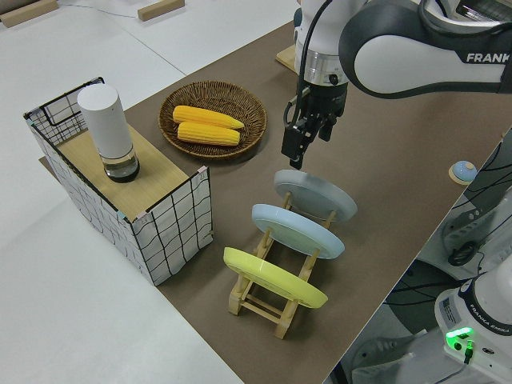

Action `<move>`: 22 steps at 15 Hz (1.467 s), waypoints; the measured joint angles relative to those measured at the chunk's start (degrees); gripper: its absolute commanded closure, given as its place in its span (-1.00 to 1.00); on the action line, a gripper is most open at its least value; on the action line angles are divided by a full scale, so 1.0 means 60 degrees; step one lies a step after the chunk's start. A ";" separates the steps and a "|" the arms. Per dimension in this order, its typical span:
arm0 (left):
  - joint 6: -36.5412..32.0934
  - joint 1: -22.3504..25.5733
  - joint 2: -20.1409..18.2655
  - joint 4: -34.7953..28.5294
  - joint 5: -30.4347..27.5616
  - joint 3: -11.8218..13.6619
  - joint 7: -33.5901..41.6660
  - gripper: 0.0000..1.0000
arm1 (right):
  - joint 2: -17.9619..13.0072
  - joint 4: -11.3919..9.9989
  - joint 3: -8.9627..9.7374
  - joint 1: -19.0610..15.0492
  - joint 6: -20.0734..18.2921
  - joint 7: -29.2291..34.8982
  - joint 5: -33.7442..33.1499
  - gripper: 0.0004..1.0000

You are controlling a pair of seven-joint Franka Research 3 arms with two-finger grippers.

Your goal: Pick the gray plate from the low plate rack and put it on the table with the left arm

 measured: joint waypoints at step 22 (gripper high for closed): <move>0.0809 -0.0020 -0.0088 -0.1616 -0.0059 0.0641 -0.0144 1.00 | 0.0000 0.0000 0.0000 0.0000 0.0000 0.0000 0.0000 -0.98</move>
